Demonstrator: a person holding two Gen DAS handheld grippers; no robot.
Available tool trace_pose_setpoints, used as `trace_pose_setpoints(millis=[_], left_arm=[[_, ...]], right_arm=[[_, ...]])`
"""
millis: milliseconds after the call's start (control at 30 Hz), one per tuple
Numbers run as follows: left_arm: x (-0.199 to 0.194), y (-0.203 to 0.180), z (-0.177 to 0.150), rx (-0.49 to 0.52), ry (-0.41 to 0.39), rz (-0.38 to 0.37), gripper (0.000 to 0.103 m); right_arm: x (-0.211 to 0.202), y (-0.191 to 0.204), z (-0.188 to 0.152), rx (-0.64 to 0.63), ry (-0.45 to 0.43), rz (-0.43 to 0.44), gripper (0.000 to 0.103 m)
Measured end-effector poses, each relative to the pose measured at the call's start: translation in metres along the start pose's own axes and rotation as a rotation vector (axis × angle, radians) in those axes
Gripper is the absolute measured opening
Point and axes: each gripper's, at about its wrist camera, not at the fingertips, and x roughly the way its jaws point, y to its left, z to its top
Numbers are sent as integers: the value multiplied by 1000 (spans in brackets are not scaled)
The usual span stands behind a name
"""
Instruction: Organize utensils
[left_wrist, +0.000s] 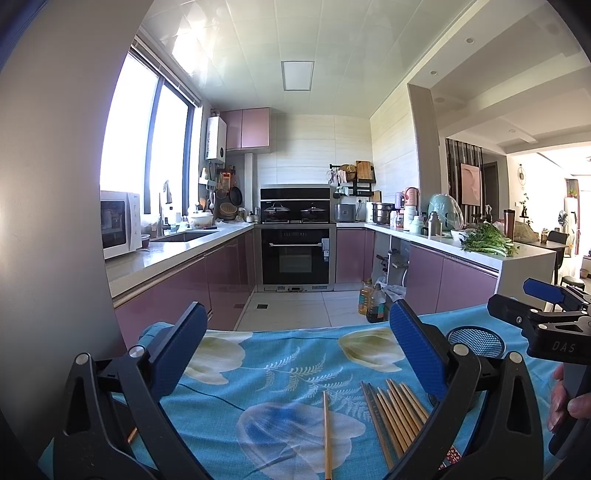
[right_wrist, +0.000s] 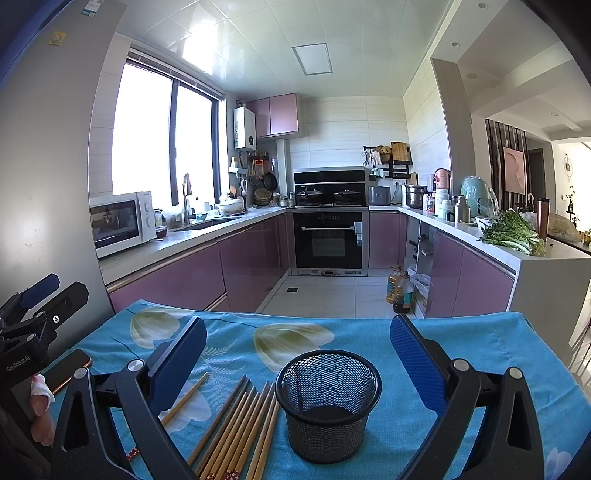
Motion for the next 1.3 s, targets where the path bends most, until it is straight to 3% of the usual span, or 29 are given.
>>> trace_pose_setpoints(millis=[567, 700, 867, 933, 1167, 1300], left_arm=[[3, -2, -6, 7, 43, 10, 97], [9, -2, -8, 14, 85, -2, 97], [28, -1, -18, 44, 203, -35, 97], [37, -1, -26, 54, 261, -50, 97], [73, -3, -60, 89, 466, -110, 94], [90, -8, -81, 115, 556, -130, 81]], right_arm=[[-2, -4, -4, -23, 35, 26, 96], [-4, 3, -12, -81, 101, 80, 96], [1, 11, -30, -115, 233, 169, 95], [8, 13, -40, -122, 294, 188, 81], [45, 20, -78, -91, 510, 207, 47], [59, 21, -91, -74, 589, 192, 31]])
